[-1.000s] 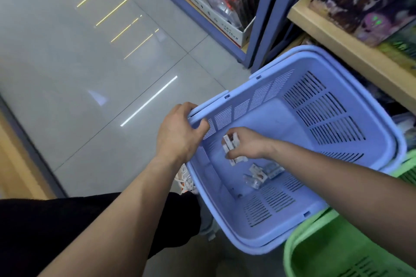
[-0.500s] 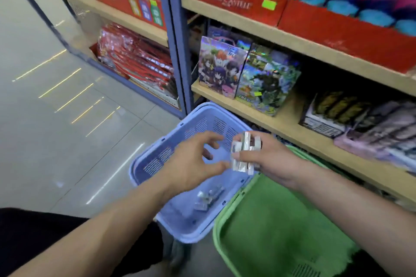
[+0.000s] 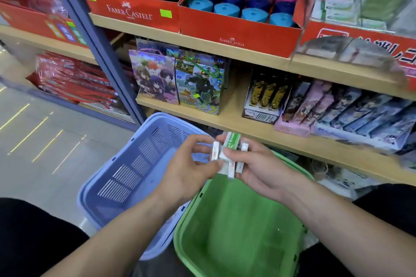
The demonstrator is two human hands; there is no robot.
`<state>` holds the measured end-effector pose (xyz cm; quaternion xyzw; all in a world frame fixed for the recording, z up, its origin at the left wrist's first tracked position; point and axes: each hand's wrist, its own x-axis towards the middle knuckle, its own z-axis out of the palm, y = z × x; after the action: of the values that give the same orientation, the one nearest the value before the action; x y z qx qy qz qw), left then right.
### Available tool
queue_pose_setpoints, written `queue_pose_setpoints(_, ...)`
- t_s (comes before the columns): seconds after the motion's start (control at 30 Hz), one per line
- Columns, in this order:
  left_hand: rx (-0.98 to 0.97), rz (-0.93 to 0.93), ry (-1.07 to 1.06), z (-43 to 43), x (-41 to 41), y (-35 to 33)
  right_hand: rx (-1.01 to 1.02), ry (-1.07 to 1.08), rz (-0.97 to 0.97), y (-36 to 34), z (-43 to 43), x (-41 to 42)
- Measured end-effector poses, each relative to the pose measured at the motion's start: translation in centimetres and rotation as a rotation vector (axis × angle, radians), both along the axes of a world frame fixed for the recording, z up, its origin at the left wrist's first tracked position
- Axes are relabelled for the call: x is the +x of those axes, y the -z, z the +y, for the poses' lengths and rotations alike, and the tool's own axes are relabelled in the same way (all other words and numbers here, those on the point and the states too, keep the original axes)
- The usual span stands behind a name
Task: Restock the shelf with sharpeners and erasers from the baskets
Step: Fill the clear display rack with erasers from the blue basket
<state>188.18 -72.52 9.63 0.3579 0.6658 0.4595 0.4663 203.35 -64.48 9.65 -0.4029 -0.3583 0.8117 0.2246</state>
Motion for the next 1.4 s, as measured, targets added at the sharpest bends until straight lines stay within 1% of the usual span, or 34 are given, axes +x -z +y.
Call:
queue_pose_setpoints(0.23, -0.031, -0.041, 0.025, 2.8, 1.0, 1.3, -0.054, 0.134, -0.030, 1.5, 2.3, 0.2)
queue_pose_setpoints(0.37, -0.090, -0.127, 0.013, 3.9, 0.4, 2.0, -0.085, 0.165, -0.044, 2.4, 3.0, -0.1)
queue_pose_setpoints(0.57, -0.191, -0.235, 0.016, 4.6, -0.6, 3.0, -0.091, 0.153, -0.130, 4.0, 3.8, 0.2)
queue_pose_setpoints(0.8, -0.285, -0.324, -0.032, 5.1, -1.0, 3.7, -0.006, 0.076, -0.205, 4.4, 3.7, 0.0)
queue_pose_setpoints(0.9, -0.328, -0.410, -0.068, 5.3, -1.1, 4.0, 0.035, 0.056, -0.253, 4.6, 3.6, -0.1)
queue_pose_setpoints(1.0, -0.312, -0.520, -0.060, 5.3, -1.3, 4.0, 0.054, 0.042, -0.290, 4.9, 3.6, -0.2)
queue_pose_setpoints(1.17, -0.275, -0.523, -0.079, 5.1, -1.4, 4.5, 0.068, -0.019, -0.260, 4.8, 3.4, -0.2)
queue_pose_setpoints(1.27, -0.271, -0.562, -0.115, 5.3, -1.5, 4.5, 0.037, -0.021, -0.268, 5.0, 3.5, -0.4)
queue_pose_setpoints(1.4, -0.249, -0.586, -0.099, 5.4, -1.6, 4.3, 0.064, -0.020, -0.266, 5.0, 3.4, -0.5)
